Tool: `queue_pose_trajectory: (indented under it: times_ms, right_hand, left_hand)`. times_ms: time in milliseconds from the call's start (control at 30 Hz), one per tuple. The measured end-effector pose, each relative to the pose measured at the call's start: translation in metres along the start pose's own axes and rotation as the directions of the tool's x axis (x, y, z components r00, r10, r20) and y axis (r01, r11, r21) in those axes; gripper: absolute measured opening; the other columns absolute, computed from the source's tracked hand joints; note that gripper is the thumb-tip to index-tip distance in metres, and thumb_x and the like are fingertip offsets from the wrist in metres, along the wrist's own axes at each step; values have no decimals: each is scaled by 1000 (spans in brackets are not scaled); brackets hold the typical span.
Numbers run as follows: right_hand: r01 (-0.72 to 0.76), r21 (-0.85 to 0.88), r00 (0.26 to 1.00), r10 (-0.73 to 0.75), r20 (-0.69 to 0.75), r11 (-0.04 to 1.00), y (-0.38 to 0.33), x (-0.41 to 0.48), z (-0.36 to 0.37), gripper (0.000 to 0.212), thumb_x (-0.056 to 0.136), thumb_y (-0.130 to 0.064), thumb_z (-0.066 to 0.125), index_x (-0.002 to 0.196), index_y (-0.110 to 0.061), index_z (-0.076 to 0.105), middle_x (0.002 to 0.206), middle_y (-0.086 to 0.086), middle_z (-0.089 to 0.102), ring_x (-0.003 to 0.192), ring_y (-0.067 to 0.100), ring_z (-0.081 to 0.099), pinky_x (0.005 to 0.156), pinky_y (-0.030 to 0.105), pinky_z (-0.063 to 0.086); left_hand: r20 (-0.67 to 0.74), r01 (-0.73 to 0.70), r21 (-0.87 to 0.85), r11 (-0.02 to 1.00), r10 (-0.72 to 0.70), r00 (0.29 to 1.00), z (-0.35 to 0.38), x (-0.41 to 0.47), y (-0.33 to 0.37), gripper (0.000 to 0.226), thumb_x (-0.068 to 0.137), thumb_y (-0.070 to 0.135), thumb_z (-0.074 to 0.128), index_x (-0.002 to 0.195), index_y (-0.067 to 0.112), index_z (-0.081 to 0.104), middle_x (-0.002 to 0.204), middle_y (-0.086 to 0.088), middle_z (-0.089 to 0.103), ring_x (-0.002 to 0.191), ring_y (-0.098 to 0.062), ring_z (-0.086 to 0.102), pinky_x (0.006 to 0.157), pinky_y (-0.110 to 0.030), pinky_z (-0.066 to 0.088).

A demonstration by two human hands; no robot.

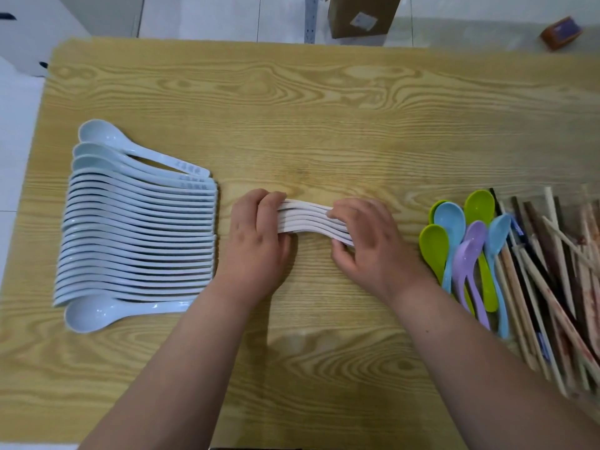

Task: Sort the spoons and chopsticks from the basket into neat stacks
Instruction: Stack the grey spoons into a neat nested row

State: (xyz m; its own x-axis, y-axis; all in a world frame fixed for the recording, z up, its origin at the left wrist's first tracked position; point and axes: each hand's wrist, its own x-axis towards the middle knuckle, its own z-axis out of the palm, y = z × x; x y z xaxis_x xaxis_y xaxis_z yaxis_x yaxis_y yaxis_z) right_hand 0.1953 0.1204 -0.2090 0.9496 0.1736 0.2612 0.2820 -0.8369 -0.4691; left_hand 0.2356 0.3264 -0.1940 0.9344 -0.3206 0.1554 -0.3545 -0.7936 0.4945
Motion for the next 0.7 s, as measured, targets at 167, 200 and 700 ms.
queue_pose_trajectory:
  times_ms: [167, 200, 700]
  right_hand:
    - [-57, -65, 996, 61, 61, 996, -4, -1, 3, 49, 96, -32, 56, 141, -11, 56, 128, 11, 57, 118, 34, 54, 108, 44, 39]
    - [-72, -76, 995, 77, 57, 994, -5, 0, 4, 49, 98, -35, 54, 140, -10, 56, 127, 11, 57, 117, 34, 54, 107, 44, 40]
    - [-106, -74, 993, 109, 38, 992, -8, 1, 11, 54, 96, -49, 56, 130, -8, 61, 127, 9, 58, 128, 32, 49, 114, 44, 36]
  left_hand:
    - [2, 51, -93, 994, -51, 999, 4, -4, 4, 55, 84, 8, 53, 138, 3, 51, 135, -18, 45, 124, -31, 47, 110, -36, 38]
    - [-1, 42, -101, 994, -42, 999, 5, -4, 4, 54, 84, 8, 53, 138, 3, 51, 136, -17, 45, 126, -31, 46, 112, -36, 38]
    - [50, 20, -33, 999, -18, 999, -5, -7, -4, 55, 81, -2, 69, 134, 5, 58, 133, -16, 57, 125, -30, 48, 110, -33, 32]
